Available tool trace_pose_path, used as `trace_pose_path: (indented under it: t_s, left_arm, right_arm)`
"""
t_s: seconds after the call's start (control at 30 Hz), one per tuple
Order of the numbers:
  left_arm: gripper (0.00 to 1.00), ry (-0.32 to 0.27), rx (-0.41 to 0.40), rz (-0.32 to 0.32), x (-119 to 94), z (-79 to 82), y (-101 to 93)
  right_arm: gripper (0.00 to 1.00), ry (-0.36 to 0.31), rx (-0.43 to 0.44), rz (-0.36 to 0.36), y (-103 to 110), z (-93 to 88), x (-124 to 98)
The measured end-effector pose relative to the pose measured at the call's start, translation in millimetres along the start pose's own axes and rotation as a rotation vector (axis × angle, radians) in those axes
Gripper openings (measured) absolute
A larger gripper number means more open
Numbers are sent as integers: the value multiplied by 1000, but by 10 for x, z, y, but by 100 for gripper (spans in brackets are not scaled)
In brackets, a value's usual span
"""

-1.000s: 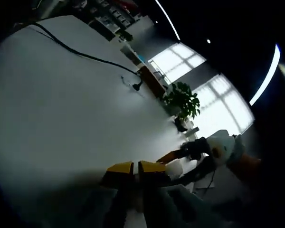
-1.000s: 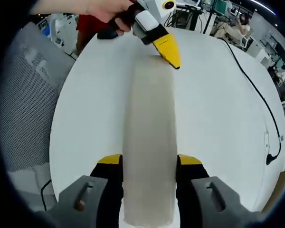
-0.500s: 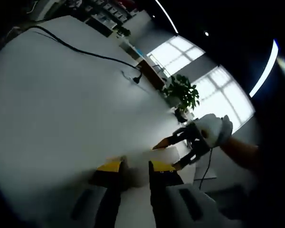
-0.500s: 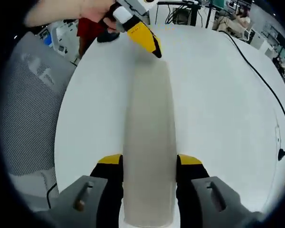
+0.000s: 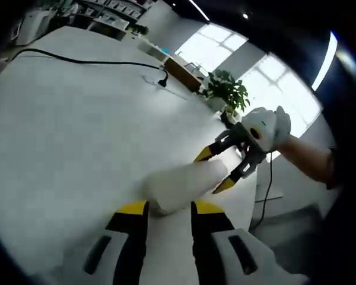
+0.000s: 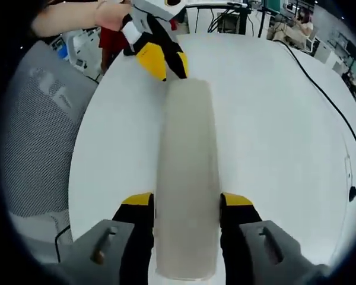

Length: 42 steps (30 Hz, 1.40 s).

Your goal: Arrange the utensils inside the cutlery case until each visible utensil rests in its matching compartment.

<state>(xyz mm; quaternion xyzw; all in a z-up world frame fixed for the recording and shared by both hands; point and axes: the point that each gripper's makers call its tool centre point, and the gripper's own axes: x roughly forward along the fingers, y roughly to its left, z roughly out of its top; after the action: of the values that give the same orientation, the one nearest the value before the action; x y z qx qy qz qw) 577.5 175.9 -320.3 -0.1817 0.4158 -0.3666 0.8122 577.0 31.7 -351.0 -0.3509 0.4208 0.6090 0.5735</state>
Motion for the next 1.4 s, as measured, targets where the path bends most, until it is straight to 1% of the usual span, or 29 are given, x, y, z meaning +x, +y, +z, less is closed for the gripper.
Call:
trace_pose_path:
  t_s: [0.03, 0.1, 0.13, 0.17, 0.2, 0.23, 0.3, 0.33, 0.37, 0.4, 0.43, 0.47, 0.5, 0.57, 0.6, 0.67, 0.8, 0.83, 0.87, 0.97, 1.0, 1.03, 1.07, 1.1, 1.13, 1.17, 1.23, 1.33, 1.4]
  left_arm:
    - [30, -7, 9, 7, -26, 22, 16]
    - [30, -20, 21, 20, -69, 62, 31]
    - [30, -32, 38, 27, -90, 106, 26]
    - [30, -32, 61, 30, -94, 128, 18]
    - [29, -20, 112, 43, -91, 160, 10]
    - [26, 0, 145, 47, -83, 156, -11]
    - [17, 48, 234, 53, -50, 148, -56]
    - [12, 81, 286, 58, -14, 141, -89]
    - [9, 101, 318, 71, 13, 140, -79]
    - [6, 123, 349, 85, 55, 144, -86]
    - [5, 134, 361, 90, 83, 145, -100]
    - [4, 141, 363, 104, 108, 156, -99]
    - [4, 157, 376, 118, 139, 165, -69]
    - [1, 187, 393, 134, 174, 161, -50]
    - [1, 197, 395, 136, 194, 161, -48]
    - [1, 227, 402, 145, 223, 148, -36]
    - [1, 269, 431, 157, 272, 112, -6]
    - [1, 284, 441, 169, 268, 85, 22]
    - [1, 265, 440, 158, 270, 118, 0]
    - [1, 273, 449, 157, 282, 100, -26]
    - [0, 271, 445, 162, 293, 106, -34]
    - [0, 277, 451, 165, 301, 96, -39]
    - [0, 284, 454, 167, 309, 93, -39]
    - [0, 291, 457, 171, 299, 92, -42]
    - [0, 302, 471, 176, 301, 85, -44]
    - [0, 315, 494, 185, 301, 84, -33]
    - [0, 317, 513, 192, 313, 88, -35]
    - [0, 320, 495, 189, 307, 94, -16]
    - [0, 317, 489, 190, 306, 92, -20]
  right_arm:
    - [48, -47, 38, -3, 41, 32, -66]
    - [47, -92, 71, -41, 32, 33, -196]
    - [45, -116, 89, -66, 18, 15, -295]
    - [40, -131, 130, -113, -34, -36, -399]
    - [37, -144, 155, -142, -57, -73, -470]
    - [34, -146, 171, -164, -72, -119, -524]
    - [33, -132, 166, -236, -124, -241, -634]
    - [28, -106, 167, -250, -103, -301, -656]
    - [21, -76, 158, -250, -76, -363, -663]
    - [13, -47, 144, -275, -73, -419, -670]
    - [1, -37, 141, -288, -72, -449, -675]
    - [0, -40, 142, -271, -30, -447, -649]
    - [0, -30, 194, -271, -17, -486, -635]
    - [0, -28, 207, -235, 40, -463, -590]
    - [0, -28, 209, -242, 17, -469, -574]
    - [0, 20, 216, -237, 33, -521, -544]
    - [0, 79, 209, -219, 60, -602, -495]
    - [0, 65, 203, -225, 47, -573, -505]
    - [0, 73, 219, -226, 25, -583, -504]
    - [0, 93, 240, -225, 30, -581, -491]
    - [0, 130, 208, -219, 52, -605, -463]
    - [0, 136, 199, -215, 43, -592, -473]
    - [0, 158, 228, -214, 30, -605, -462]
    - [0, 164, 229, -206, 19, -604, -460]
    - [0, 165, 272, -199, 23, -607, -462]
    - [0, 163, 284, -194, 14, -609, -464]
    - [0, 163, 287, -184, 3, -616, -469]
    - [0, 169, 295, -181, 35, -610, -464]
    - [0, 190, 271, -185, 48, -602, -459]
